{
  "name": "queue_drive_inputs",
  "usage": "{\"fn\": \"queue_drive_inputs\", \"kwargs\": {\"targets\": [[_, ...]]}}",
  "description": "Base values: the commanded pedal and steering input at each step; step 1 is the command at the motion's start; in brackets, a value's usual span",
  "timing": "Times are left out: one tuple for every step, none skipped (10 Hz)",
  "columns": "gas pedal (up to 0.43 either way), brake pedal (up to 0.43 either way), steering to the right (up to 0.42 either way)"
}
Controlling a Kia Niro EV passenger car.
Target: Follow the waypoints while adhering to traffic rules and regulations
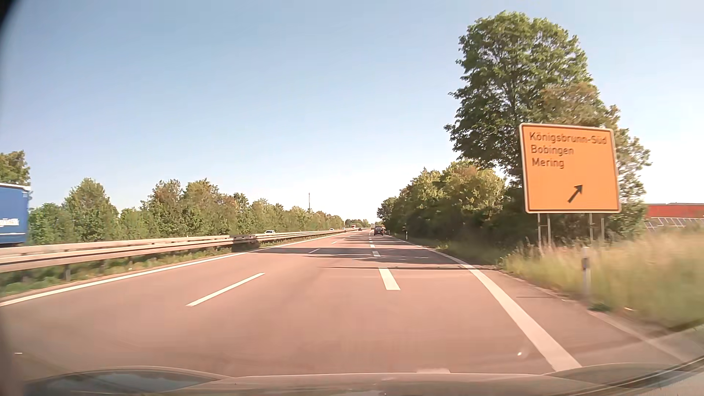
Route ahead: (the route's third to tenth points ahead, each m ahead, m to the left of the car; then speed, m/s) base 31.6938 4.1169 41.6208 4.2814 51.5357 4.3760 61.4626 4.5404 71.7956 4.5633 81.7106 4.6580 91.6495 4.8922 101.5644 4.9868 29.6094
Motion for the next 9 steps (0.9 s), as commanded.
{"fn": "queue_drive_inputs", "kwargs": {"targets": [[0.0,0.012,0.004],[0.0,0.012,0.004],[0.0,0.012,0.003],[0.0,0.012,0.003],[0.0,0.012,0.003],[0.0,0.012,0.003],[0.0,0.012,0.002],[0.0,0.012,0.001],[0.0,0.012,0.0]]}}
